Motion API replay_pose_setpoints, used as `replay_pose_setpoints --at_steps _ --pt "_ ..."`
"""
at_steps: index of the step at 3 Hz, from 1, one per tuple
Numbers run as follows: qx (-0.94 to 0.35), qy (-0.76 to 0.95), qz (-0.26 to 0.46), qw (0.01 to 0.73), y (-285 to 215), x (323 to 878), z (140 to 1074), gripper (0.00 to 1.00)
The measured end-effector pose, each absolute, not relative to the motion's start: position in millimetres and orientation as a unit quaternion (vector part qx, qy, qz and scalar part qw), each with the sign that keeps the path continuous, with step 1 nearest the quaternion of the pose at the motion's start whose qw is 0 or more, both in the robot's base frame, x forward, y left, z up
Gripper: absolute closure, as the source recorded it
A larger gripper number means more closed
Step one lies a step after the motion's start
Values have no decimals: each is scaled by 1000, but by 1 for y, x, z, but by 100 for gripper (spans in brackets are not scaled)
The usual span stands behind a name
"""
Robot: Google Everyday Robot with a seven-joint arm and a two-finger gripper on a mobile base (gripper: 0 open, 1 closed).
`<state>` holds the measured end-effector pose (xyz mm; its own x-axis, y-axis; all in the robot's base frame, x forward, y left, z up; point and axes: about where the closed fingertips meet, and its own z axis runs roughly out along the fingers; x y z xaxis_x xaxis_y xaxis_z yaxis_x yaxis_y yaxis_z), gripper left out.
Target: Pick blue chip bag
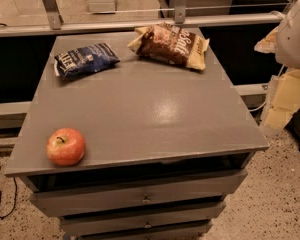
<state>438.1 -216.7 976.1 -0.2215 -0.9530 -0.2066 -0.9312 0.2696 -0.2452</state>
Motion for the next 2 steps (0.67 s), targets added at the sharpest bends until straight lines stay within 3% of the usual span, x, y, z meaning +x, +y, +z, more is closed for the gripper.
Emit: replay_pose_setpoints --at_steps 2 --pt "-612 771 -28 172 -210 455 962 0"
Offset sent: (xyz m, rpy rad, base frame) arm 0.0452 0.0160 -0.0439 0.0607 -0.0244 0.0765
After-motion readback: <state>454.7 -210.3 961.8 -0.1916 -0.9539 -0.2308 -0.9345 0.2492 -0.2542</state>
